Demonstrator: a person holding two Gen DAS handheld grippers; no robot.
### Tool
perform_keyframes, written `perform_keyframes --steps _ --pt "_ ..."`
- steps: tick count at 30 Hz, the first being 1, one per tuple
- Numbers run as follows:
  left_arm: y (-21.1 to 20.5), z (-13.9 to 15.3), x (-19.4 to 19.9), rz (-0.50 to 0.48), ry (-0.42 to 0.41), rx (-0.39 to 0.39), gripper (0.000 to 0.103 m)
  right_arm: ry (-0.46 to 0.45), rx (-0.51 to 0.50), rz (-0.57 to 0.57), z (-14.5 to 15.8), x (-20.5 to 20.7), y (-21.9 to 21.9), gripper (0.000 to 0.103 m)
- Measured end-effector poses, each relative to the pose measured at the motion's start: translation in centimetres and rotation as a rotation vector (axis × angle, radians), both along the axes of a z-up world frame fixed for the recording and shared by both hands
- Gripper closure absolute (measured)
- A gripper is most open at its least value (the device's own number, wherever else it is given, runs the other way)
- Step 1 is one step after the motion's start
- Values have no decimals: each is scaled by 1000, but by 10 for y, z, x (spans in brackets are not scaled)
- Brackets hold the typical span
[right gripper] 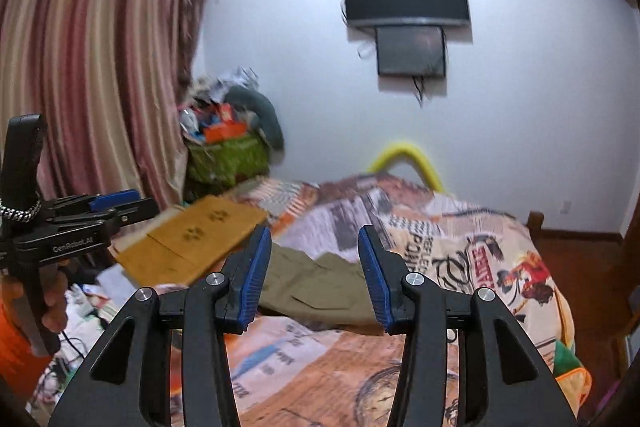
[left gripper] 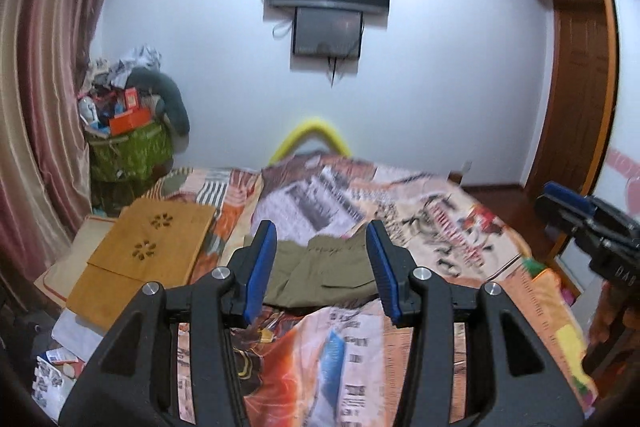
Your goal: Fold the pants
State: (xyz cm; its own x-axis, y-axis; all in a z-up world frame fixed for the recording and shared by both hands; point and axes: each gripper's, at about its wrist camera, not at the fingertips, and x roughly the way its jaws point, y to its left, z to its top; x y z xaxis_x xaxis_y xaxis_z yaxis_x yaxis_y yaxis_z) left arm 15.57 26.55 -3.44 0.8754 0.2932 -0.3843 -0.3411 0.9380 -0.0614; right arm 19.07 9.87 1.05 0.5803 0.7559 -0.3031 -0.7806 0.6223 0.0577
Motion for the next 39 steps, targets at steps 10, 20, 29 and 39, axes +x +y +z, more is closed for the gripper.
perform_keyframes --steps 10,20,29,39 --pt "-68 35 -88 1 -136 116 46 -67 94 3 24 -69 -38 62" --pt "-102 45 -135 -8 -223 134 10 -78 152 -39 27 -99 -56 40" --pt "-101 45 -149 4 -243 105 0 -88 156 -81 32 -114 -63 12" --pt "-101 42 -150 3 -242 83 0 -110 165 -99 32 -121 -65 1"
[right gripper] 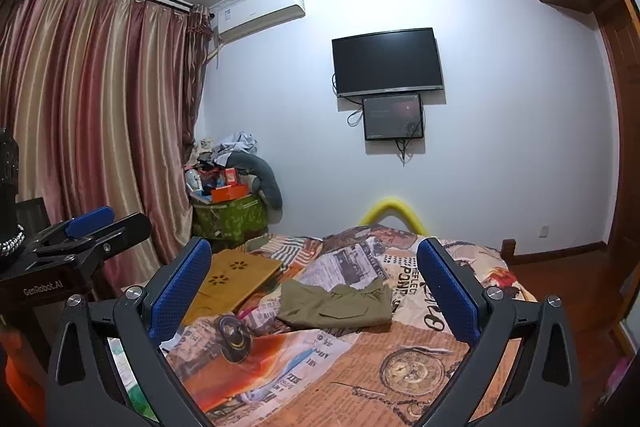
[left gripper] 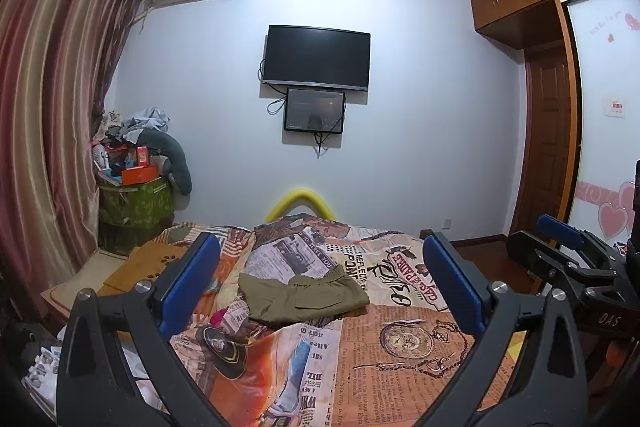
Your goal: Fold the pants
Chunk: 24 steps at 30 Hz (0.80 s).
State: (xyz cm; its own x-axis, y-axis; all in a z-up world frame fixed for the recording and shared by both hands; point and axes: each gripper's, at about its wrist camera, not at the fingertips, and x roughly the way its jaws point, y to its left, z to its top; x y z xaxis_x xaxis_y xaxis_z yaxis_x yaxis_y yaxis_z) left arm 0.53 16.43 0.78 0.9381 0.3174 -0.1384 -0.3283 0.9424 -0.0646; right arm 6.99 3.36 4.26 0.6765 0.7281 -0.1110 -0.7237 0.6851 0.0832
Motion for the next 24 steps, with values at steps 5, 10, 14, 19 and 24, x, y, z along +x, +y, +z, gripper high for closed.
perform_keyframes --steps 5,10,14,19,24 --pt "-2 -4 2 8 7 7 0 -1 0 -3 -2 0 -1 1" --pt "-5 -6 4 8 17 8 0 3 -3 -7 -3 0 -2 1" --pt "-5 -7 6 2 24 3 0 9 -7 -12 -5 0 -4 1" --pt "-6 -7 8 -3 30 -3 0 13 -8 -19 -5 1 -7 1" --pt "-7 -6 9 -10 31 -7 0 22 -11 -31 -5 2 -10 1"
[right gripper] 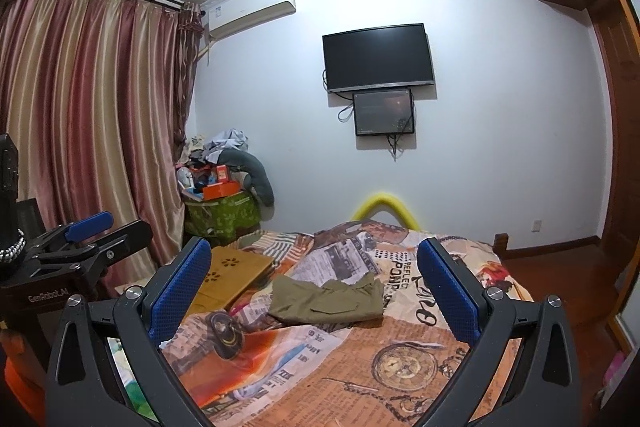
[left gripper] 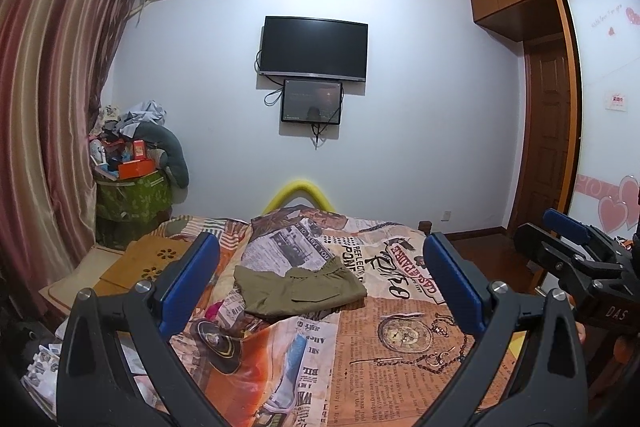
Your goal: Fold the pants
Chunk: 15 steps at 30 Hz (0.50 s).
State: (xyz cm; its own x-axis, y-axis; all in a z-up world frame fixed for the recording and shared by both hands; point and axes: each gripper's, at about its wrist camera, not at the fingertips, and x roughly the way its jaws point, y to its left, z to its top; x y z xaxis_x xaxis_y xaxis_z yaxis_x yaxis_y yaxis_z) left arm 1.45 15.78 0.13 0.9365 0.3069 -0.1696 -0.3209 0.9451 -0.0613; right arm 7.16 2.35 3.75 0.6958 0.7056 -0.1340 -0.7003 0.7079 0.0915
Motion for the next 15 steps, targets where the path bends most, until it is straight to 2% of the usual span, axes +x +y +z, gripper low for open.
perform_keyframes --steps 15 --pt "-2 1 4 -31 14 4 0 10 4 -9 2 1 -5 1"
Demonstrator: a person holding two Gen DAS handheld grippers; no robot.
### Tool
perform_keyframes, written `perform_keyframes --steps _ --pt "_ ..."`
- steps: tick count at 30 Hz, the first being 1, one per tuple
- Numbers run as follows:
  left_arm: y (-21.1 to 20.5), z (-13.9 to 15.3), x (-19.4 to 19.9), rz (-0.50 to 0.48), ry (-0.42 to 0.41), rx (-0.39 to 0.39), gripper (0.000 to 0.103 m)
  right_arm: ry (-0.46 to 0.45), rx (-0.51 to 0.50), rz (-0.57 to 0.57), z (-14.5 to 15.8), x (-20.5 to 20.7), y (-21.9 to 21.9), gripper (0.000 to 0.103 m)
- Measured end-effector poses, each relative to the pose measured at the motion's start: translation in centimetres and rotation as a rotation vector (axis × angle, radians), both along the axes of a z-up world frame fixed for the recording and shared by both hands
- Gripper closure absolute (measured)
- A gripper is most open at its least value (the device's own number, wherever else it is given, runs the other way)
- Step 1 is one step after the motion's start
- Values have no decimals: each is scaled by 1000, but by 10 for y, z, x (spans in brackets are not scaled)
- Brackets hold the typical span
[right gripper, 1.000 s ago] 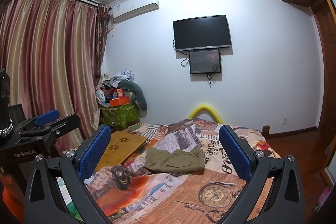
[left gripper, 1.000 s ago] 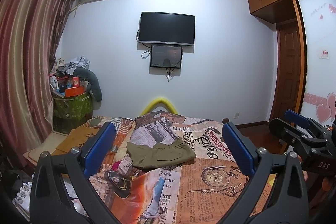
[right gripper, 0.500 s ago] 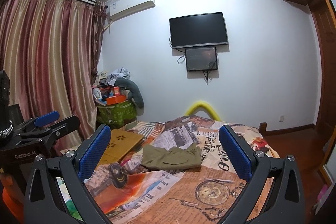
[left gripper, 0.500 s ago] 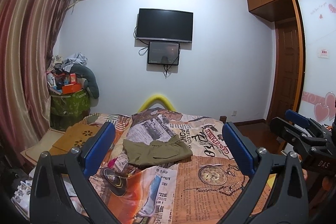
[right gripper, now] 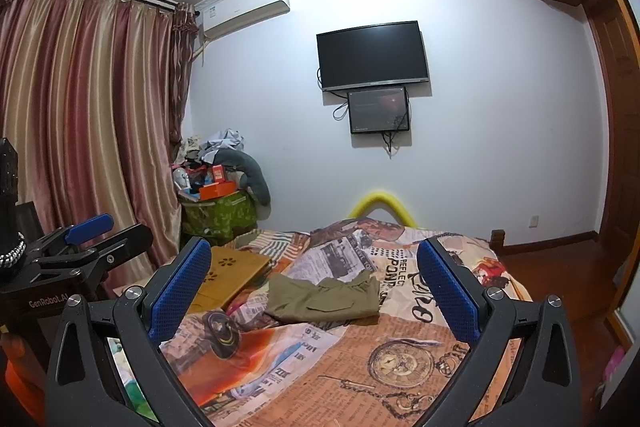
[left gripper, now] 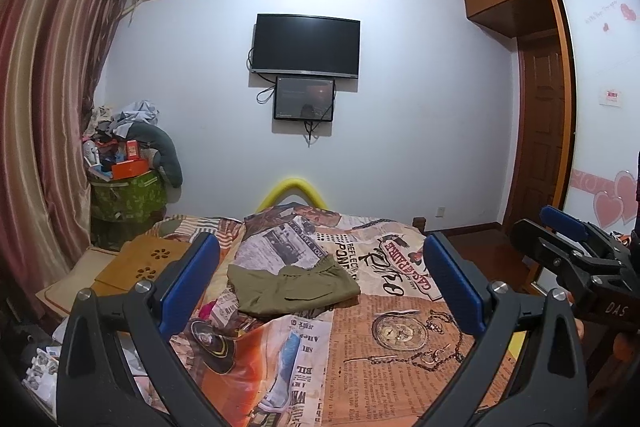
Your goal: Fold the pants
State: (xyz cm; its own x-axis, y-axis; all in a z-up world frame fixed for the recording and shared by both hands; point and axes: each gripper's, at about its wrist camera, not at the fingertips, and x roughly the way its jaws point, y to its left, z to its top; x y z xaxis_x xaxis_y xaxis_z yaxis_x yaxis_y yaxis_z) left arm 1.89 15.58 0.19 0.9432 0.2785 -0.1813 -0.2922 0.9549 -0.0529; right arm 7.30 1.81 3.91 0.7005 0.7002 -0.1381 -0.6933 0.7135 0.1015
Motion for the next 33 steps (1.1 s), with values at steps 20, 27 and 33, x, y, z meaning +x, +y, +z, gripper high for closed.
perform_keyframes --steps 20,27,33 --pt "-2 -3 1 -16 14 -2 0 5 2 -3 1 0 -2 1" --pt "-2 -2 3 -26 22 -1 0 9 1 -4 2 0 -2 1" --pt "-1 -4 3 -26 23 0 0 13 0 -5 2 1 -1 1"
